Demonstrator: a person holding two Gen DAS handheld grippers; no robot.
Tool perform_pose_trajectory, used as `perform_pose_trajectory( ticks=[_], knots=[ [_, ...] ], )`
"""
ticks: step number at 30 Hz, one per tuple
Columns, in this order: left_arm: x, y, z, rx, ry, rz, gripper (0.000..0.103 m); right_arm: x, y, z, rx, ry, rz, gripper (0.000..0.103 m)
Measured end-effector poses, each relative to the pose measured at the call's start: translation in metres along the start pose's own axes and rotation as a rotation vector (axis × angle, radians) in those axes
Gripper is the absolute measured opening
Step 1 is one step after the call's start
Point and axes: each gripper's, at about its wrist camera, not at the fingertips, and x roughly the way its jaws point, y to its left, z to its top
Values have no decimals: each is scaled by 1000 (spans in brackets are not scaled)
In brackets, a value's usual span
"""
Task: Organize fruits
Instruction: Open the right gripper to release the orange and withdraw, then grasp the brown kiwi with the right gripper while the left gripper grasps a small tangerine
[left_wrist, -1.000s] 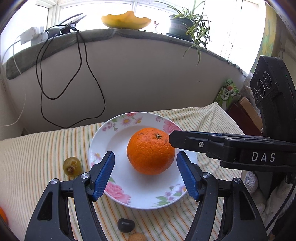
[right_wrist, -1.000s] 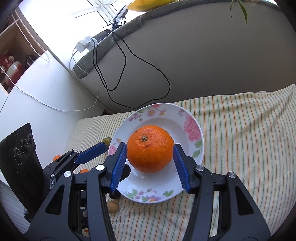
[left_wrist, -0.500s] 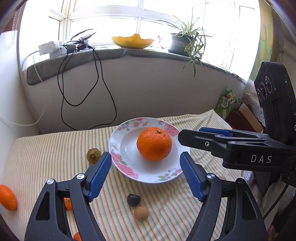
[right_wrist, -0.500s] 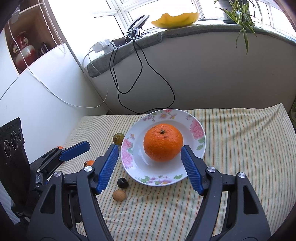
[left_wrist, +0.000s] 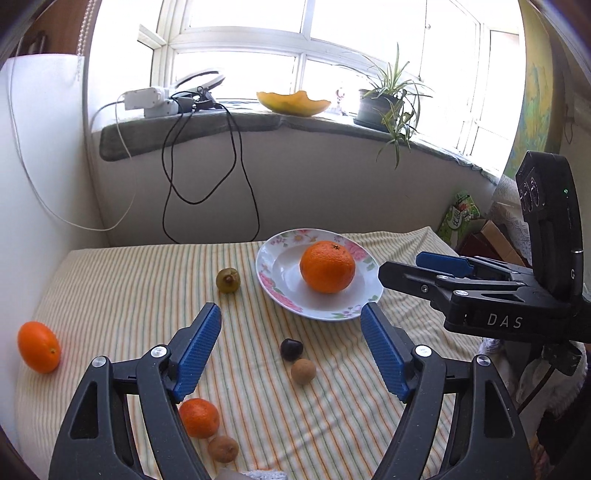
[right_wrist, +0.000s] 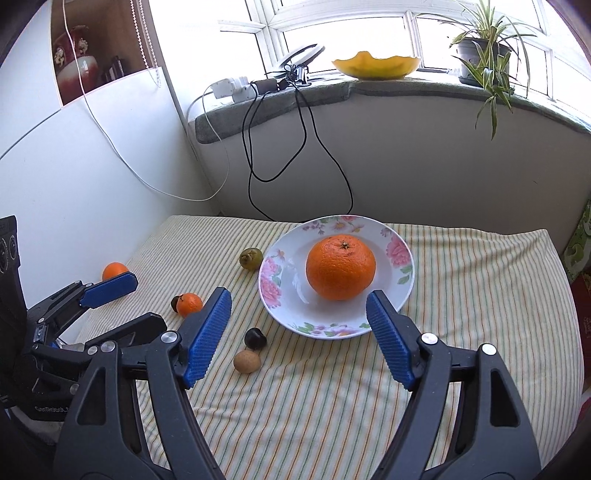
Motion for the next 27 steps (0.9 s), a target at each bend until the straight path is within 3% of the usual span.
perform_pose_trajectory(
  ticks=[13,21,27],
  knots=[
    [-34,25,-38,-66,-11,48,78,-7,29,-25,-102,8,-34,78],
    [-40,40,-79,-107,57,65,78,7,37,-43,-129,61,-3,78],
    [-38,41,-99,-142,96,37,74,15,47,-54,-179,84,32,76]
  ],
)
